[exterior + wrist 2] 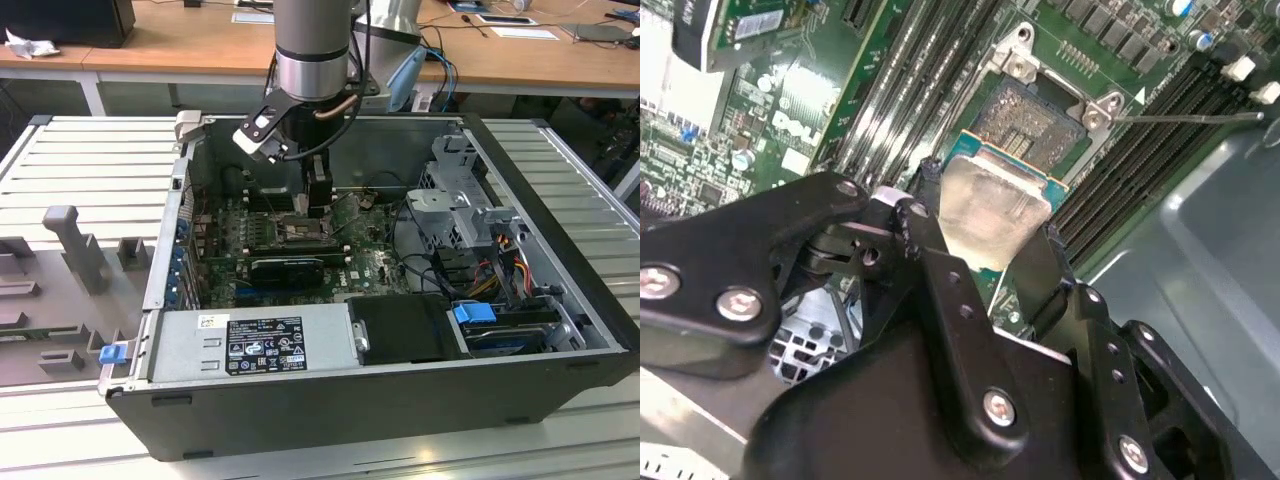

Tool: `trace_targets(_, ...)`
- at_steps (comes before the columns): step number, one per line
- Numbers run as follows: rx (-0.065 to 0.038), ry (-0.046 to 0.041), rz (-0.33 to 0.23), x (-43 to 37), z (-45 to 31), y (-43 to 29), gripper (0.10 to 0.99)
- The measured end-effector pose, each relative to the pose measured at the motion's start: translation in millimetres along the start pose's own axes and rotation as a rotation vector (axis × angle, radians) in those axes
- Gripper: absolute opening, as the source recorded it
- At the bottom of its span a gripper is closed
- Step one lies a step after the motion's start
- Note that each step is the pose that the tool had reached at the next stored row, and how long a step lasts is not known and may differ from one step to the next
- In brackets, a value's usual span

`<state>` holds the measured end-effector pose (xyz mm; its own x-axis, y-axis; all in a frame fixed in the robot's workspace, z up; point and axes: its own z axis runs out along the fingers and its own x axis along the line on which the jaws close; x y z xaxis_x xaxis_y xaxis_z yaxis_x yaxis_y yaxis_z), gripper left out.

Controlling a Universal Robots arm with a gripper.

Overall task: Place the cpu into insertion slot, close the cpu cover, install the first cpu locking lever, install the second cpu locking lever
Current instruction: 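Place the cpu into insertion slot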

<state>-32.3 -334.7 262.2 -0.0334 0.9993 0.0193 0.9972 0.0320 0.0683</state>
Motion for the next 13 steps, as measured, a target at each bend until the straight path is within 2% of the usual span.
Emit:
trace_targets(3, 0.0, -0.001, 0.015, 2.1, 6.3, -4.4, 0.529)
trace_targets(10, 0.0, -0.0015, 0.023, 5.9, 20.7, -8.2, 0.529)
trace_targets(13, 0.0, -0.0011, 0.016, 7.7, 34.0, -10.5, 0.529)
